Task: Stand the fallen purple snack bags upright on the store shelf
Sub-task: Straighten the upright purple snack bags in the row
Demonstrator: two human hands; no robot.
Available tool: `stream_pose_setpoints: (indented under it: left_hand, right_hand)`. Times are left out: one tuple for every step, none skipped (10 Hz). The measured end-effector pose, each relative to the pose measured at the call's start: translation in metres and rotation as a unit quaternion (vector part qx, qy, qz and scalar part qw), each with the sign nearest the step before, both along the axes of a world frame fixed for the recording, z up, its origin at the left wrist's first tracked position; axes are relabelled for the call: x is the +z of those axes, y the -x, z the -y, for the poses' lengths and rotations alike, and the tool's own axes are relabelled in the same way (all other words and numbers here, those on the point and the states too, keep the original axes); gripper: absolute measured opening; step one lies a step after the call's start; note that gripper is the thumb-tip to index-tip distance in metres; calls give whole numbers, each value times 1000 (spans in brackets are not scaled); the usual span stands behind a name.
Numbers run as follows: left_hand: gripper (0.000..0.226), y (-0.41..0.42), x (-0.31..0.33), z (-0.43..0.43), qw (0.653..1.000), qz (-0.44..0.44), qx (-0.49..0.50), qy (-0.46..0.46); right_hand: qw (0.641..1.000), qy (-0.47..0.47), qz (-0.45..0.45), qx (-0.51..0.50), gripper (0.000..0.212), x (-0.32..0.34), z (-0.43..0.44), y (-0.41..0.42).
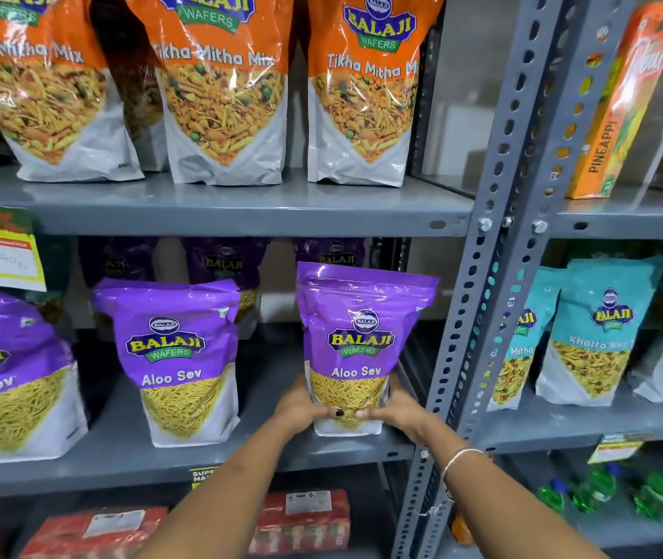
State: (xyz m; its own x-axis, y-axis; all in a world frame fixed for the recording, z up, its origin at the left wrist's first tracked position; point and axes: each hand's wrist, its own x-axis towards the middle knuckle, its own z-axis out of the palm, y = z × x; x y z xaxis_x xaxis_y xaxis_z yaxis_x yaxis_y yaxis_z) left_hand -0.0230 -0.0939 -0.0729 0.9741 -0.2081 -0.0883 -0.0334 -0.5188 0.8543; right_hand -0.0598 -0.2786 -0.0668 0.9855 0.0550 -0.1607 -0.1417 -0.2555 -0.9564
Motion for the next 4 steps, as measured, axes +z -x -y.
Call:
stream_pose_setpoints:
  left_hand:
    - [71,2,-2,-4,1000,-6,-7,0]
    - [71,2,0,-9,1000,-14,-10,-11]
    - [81,4,13,-16,1000,-10,-19,-22]
    - [92,9,23,-21,999,17,-2,-41]
  right_hand:
    - [1000,13,3,-5,46,-1,-4,2]
    - [999,30,14,-16,48,1,-8,5]
    - [996,80,20,-37,84,16,-13,8]
    - [990,116,36,-69,93,28,-16,11]
